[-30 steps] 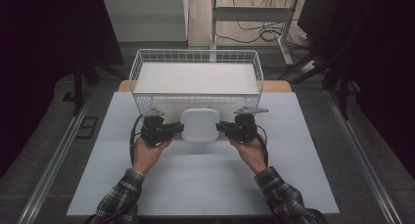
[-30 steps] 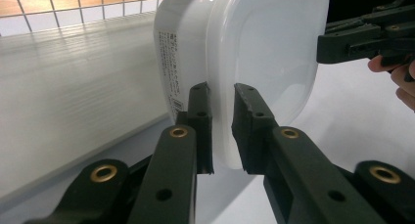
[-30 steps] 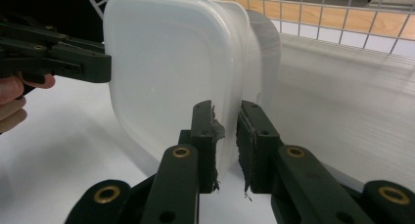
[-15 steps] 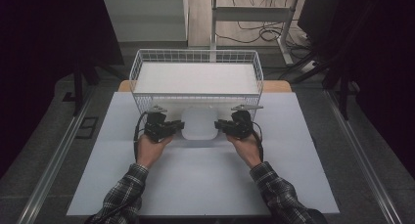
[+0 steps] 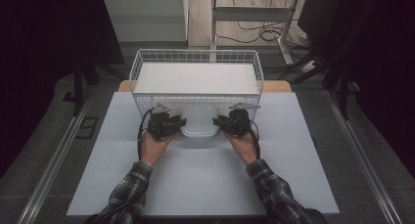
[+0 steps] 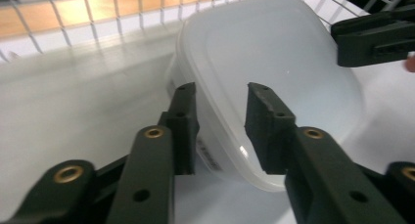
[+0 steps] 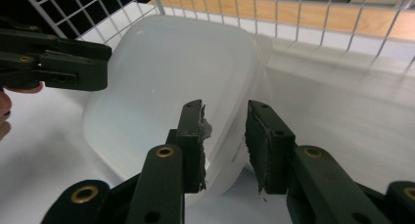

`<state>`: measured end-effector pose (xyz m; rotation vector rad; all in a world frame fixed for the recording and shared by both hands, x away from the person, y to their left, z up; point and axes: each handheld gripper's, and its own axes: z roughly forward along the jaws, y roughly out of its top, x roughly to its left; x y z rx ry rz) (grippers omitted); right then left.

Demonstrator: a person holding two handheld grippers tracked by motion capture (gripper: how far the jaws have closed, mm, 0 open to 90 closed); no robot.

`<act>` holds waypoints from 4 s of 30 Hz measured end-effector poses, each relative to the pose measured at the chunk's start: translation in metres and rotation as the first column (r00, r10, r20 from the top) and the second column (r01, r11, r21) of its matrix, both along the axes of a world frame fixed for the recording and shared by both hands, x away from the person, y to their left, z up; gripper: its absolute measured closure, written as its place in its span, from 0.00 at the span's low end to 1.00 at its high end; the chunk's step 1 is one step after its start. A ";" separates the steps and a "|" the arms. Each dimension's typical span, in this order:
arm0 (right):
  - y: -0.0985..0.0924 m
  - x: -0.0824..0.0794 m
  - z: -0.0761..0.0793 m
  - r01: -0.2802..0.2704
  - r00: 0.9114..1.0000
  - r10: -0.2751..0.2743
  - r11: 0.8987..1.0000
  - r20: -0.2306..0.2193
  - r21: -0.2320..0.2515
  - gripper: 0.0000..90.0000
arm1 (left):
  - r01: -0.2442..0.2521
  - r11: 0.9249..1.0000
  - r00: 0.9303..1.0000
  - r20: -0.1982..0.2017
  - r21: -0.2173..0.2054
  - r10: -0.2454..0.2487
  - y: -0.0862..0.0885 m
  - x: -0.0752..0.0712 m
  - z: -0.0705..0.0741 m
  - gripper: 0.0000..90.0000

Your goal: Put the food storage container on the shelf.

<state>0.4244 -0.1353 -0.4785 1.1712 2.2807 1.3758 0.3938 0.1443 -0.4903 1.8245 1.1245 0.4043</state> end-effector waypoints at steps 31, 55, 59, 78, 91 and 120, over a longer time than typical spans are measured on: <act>-0.008 -0.023 0.019 -0.059 0.994 0.060 0.998 0.089 -0.013 0.99 | 0.081 0.995 0.995 0.068 -0.057 -0.077 0.011 -0.040 0.000 0.15; 0.017 -0.050 0.002 -0.229 0.970 0.237 0.966 0.054 -0.115 0.99 | 0.087 0.996 0.990 0.111 -0.005 -0.086 0.025 -0.119 -0.021 0.04; 0.023 -0.049 -0.003 -0.240 0.968 0.246 0.963 0.038 -0.124 0.99 | 0.082 0.997 0.991 0.109 0.000 -0.082 0.030 -0.128 -0.024 0.04; 0.049 -0.027 -0.023 -0.245 0.969 0.247 0.962 0.002 -0.123 0.99 | 0.101 0.994 0.990 0.092 0.039 -0.104 0.033 -0.144 -0.029 0.04; 0.057 -0.010 -0.021 -0.226 0.973 0.230 0.965 0.010 -0.131 0.99 | 0.104 0.994 0.991 0.087 0.035 -0.107 0.034 -0.144 -0.031 0.05; 0.060 0.017 -0.025 -0.168 0.985 0.173 0.971 0.010 -0.172 0.99 | 0.138 0.990 0.988 0.073 0.033 -0.140 0.033 -0.141 -0.033 0.06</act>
